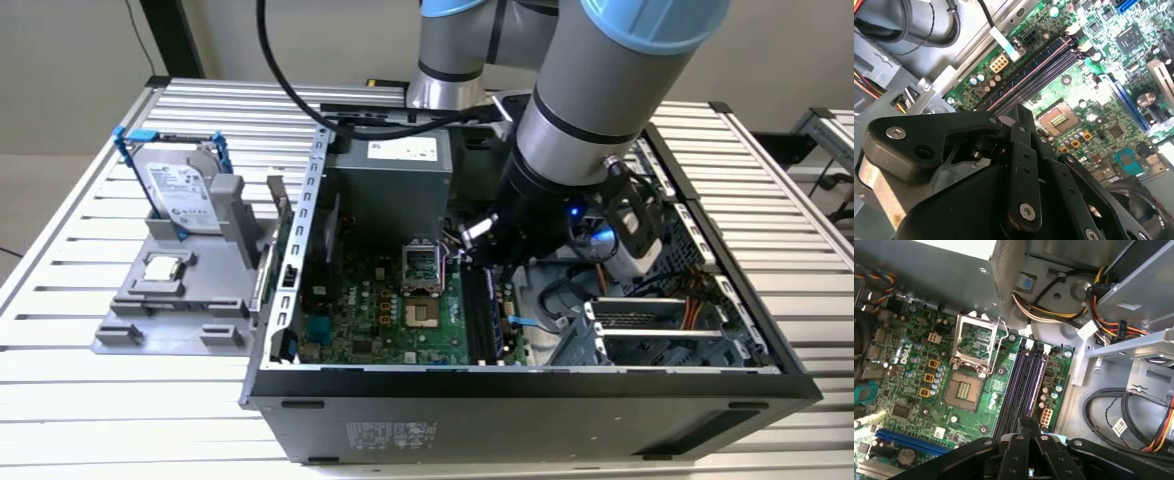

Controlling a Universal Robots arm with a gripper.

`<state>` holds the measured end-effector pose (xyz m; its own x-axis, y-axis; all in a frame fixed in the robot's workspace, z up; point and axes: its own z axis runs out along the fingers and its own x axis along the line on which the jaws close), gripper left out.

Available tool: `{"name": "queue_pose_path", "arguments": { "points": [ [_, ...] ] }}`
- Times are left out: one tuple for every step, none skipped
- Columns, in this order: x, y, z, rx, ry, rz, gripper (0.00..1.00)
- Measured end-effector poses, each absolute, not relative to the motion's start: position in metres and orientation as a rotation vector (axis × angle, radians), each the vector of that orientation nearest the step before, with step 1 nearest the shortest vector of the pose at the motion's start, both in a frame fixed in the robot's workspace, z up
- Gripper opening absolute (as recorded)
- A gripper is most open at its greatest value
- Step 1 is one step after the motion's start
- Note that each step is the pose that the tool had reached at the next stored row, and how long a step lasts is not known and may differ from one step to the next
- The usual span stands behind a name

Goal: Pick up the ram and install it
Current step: 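Insert the ram into the slot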

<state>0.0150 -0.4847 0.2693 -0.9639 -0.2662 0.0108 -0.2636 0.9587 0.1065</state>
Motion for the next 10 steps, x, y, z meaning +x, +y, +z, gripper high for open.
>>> {"name": "queue_pose_path", "arguments": {
  "points": [
    [0.015,-0.4847,0.2692,0.435,-3.081,-0.162,0.0],
    [0.015,-0.4847,0.2692,0.453,-3.078,-0.162,0.0],
    [0.015,-0.4847,0.2692,0.472,-3.075,-0.162,0.0],
    [0.015,-0.4847,0.2692,0.49,-3.071,-0.162,0.0],
    [0.015,-0.4847,0.2692,0.509,-3.067,-0.161,0.0],
    [0.015,-0.4847,0.2692,0.523,-3.065,-0.161,0.0],
    [0.0151,-0.4847,0.2692,0.538,-3.063,-0.161,0.0],
    [0.0151,-0.4847,0.2692,0.552,-3.062,-0.16,0.0],
    [0.0151,-0.4847,0.2693,0.565,-3.061,-0.159,0.0],
    [0.015,-0.4847,0.2694,0.579,-3.061,-0.158,0.0]
  ]
}}
